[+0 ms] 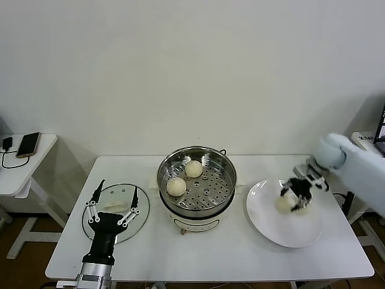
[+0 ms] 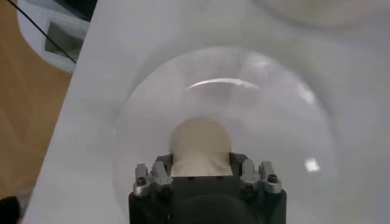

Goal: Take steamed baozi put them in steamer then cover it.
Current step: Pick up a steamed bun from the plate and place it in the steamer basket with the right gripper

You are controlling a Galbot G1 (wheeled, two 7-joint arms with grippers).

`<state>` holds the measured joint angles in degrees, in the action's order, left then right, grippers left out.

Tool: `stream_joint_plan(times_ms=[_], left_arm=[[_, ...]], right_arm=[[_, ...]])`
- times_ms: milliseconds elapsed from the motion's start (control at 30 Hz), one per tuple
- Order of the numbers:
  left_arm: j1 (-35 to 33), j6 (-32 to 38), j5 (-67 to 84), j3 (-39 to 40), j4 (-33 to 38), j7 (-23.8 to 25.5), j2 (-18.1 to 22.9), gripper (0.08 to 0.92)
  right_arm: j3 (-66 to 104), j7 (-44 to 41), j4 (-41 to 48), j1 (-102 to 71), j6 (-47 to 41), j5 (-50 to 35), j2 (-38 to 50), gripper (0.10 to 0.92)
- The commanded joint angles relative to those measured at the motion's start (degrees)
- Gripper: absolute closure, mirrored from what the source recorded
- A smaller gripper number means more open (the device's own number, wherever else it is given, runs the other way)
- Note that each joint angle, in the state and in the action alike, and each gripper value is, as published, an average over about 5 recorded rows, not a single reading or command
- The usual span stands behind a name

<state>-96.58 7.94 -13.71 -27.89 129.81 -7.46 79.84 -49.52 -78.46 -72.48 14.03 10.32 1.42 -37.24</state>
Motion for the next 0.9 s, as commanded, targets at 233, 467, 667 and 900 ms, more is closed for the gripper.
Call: stream_joint_plan(times_ms=[233, 467, 667, 900], left_arm=[[0.0, -0.3, 0.2, -0.1, 0.3, -0.1, -0.1, 0.177], [0.0, -0.1, 0.3, -0.3, 0.1, -0.1, -0.2, 0.177], [0.0, 0.1, 0.4, -0.4, 0.0, -0.2, -0.1, 0.177], [0.1, 0.4, 0.7, -0.6, -0.3, -0.3, -0.1, 0.177]], right_arm=[[-15.0, -0.7, -5.1, 27.7, 16.8, -7.8, -19.6, 0.372], [-15.9, 1.9, -9.4, 23.1, 23.1, 0.2, -26.1, 0.372], [-16.4, 2.8, -11.4, 17.6, 27.9, 6.4, -28.5, 0.372], [-15.9, 3.2, -11.3, 13.3, 33.5, 12.2, -29.8, 0.372]])
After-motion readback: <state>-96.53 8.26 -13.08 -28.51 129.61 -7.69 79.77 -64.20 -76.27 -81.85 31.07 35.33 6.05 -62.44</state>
